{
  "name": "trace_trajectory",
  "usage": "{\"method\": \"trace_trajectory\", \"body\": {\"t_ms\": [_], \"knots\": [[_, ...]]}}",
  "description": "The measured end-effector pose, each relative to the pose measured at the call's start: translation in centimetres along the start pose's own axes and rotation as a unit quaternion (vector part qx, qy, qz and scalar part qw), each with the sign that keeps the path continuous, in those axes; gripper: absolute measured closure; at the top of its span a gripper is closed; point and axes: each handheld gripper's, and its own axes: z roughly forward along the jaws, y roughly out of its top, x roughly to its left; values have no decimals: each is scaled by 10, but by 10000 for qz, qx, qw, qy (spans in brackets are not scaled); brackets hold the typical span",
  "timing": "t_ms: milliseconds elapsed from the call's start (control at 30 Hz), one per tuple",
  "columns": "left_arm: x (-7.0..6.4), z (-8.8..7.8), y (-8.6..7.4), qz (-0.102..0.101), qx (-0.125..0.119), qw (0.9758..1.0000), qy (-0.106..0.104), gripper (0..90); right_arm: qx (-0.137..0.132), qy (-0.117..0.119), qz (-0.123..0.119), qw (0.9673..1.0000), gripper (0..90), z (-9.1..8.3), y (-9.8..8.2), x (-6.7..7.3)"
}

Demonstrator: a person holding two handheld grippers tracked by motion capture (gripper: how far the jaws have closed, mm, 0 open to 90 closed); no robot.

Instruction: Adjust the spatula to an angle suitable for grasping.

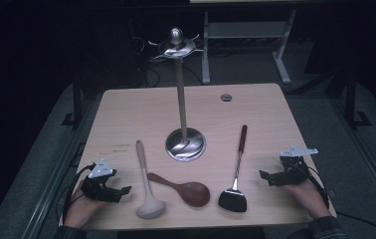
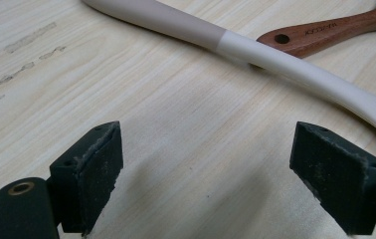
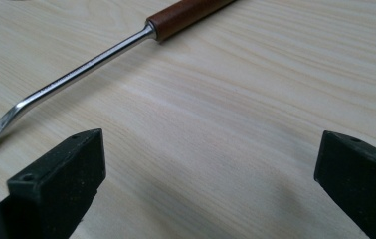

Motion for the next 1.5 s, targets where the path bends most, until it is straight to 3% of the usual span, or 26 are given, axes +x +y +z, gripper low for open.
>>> {"method": "trace_trajectory", "body": {"t_ms": [567,800,1033,1067,1100,1167,1233,1267,1333,1367,1433,1500], "knots": [[2,-7,1,-180,-58,9998,33,135,-111,96,-16,9999,2,-4,7,5],[5,-11,2,-241,-135,9995,118,135,-121,181,87,9997,72,-4,16,2],[4,-12,3,-254,-127,9995,152,136,-62,223,184,9996,258,-3,25,-1],[4,-13,3,-279,-159,9994,147,136,-63,211,185,9996,349,-3,28,-2],[4,-13,3,-279,-159,9994,147,137,-63,211,185,9996,349,-3,28,-2],[4,-13,3,-272,-169,9994,142,137,-139,175,196,9996,506,-2,35,-1],[4,-13,4,-264,-173,9994,147,137,-159,173,168,9996,555,-2,37,-1],[4,-13,4,-250,-169,9994,146,137,-177,145,157,9996,658,-1,42,0],[3,-14,4,-249,-171,9994,160,137,-209,141,144,9996,708,0,44,-1],[3,-13,5,-251,-183,9994,149,138,-234,136,170,9995,812,3,49,-2],[3,-13,5,-257,-159,9994,140,138,-238,233,201,9992,885,5,55,-3],[3,-13,5,-240,-138,9995,144,138,-226,224,172,9993,898,7,57,-4]]}}
